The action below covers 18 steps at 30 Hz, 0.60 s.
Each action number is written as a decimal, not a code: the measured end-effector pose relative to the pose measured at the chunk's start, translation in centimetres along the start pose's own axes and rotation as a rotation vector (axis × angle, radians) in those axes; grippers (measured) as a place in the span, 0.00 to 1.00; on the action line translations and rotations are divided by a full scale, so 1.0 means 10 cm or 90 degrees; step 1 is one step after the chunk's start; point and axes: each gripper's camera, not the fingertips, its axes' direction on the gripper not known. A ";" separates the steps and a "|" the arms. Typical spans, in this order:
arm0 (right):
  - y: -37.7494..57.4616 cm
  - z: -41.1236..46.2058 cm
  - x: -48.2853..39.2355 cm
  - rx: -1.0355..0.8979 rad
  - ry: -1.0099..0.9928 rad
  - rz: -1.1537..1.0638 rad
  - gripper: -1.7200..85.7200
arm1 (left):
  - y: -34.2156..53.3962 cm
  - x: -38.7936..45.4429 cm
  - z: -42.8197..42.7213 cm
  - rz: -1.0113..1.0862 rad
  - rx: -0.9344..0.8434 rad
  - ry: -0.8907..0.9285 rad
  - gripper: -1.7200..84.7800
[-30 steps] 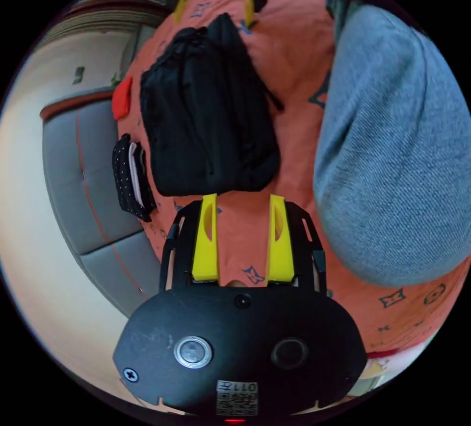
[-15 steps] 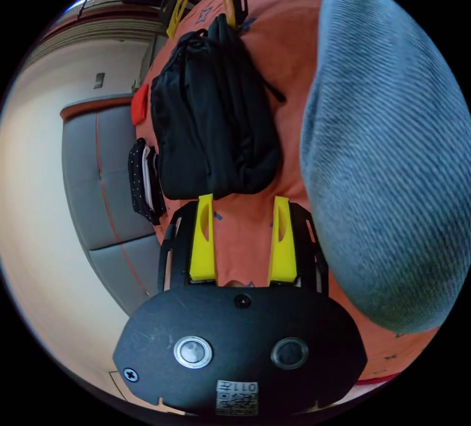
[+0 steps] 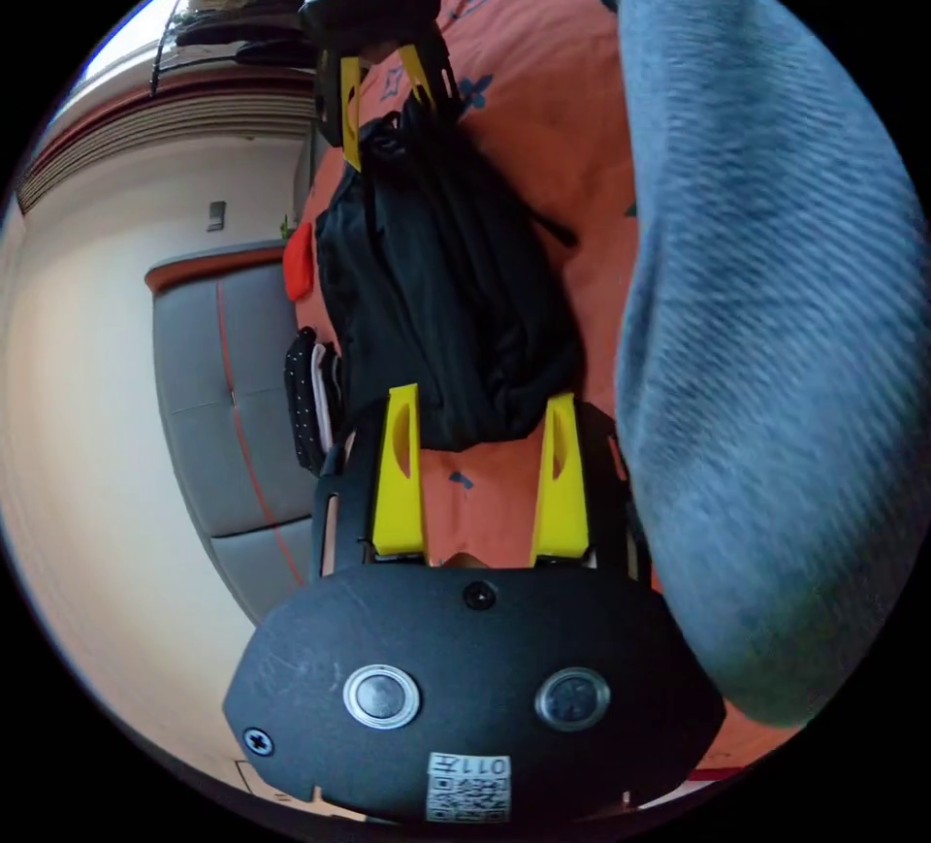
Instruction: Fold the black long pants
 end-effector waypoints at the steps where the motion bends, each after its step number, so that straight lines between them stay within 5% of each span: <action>1: -0.02 0.03 0.04 -0.006 -0.016 -0.016 0.20 | -0.02 -0.03 0.07 -0.002 -0.010 0.036 0.15; 9: 0.04 -0.04 0.90 0.004 -0.172 -0.039 0.10 | 0.23 -0.83 0.00 -0.196 -0.003 0.183 0.06; 18: 0.32 -0.65 2.89 0.047 -0.325 -0.090 0.07 | 0.77 -2.43 -0.91 -0.221 0.083 0.286 0.05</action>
